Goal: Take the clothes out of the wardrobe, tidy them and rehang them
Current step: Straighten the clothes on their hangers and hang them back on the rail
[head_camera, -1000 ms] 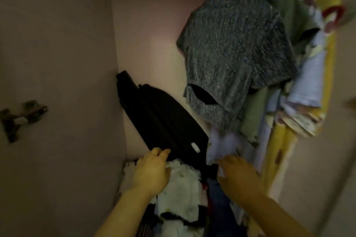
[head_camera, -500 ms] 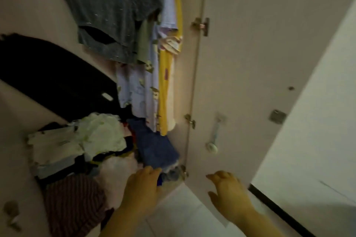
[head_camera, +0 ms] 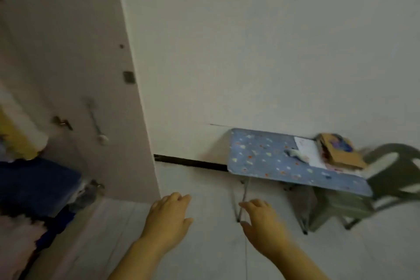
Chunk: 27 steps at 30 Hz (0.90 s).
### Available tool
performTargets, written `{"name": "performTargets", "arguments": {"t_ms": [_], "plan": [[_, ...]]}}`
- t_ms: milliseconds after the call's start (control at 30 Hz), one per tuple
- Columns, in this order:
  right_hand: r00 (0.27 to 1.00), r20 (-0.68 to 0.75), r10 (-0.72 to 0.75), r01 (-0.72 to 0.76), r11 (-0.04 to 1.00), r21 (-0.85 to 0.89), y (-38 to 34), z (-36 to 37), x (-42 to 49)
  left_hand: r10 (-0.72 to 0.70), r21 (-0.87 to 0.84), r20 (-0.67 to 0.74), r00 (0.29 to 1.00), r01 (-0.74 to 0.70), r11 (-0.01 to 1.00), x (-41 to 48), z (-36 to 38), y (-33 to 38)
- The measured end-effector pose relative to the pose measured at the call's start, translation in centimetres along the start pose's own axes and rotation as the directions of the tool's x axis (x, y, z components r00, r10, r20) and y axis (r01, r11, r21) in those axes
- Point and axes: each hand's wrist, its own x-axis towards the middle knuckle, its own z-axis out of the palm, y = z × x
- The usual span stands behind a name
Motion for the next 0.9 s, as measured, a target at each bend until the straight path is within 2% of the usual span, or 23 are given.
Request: {"name": "performTargets", "arguments": {"t_ms": [133,267,400,567,767,900], "plan": [[0.965,-0.082,0.25,-0.246,0.968,0.057,7.6,-0.1,-8.9,0.238,0.055,0.098,0.966,-0.244,0.968,-0.4,2.8,8.8],[0.853,-0.183,0.49,-0.478,0.872,0.108,12.2,0.0,-18.0,0.494,0.078,0.176,0.851,-0.512,0.855,-1.4,4.8,17.1],[0.661,-0.242,0.711,-0.692,0.701,0.17,14.1,1.2,-27.9,0.711,0.061,0.259,0.653,-0.746,0.663,-4.4,7.2,24.5],[0.395,-0.239,0.887,-0.869,0.445,0.214,13.9,3.9,-41.1,0.868,0.0,0.307,0.389,-0.912,0.409,-12.0,11.3,32.9],[0.087,-0.248,0.965,-0.912,0.177,0.369,12.4,7.3,-55.9,0.934,-0.058,0.353,0.048,-0.996,0.073,-24.2,16.1,41.8],[-0.046,-0.243,0.969,-0.897,0.067,0.436,12.6,9.8,-65.0,0.931,-0.063,0.347,-0.115,-0.993,-0.099,-33.0,19.3,47.6]]}}
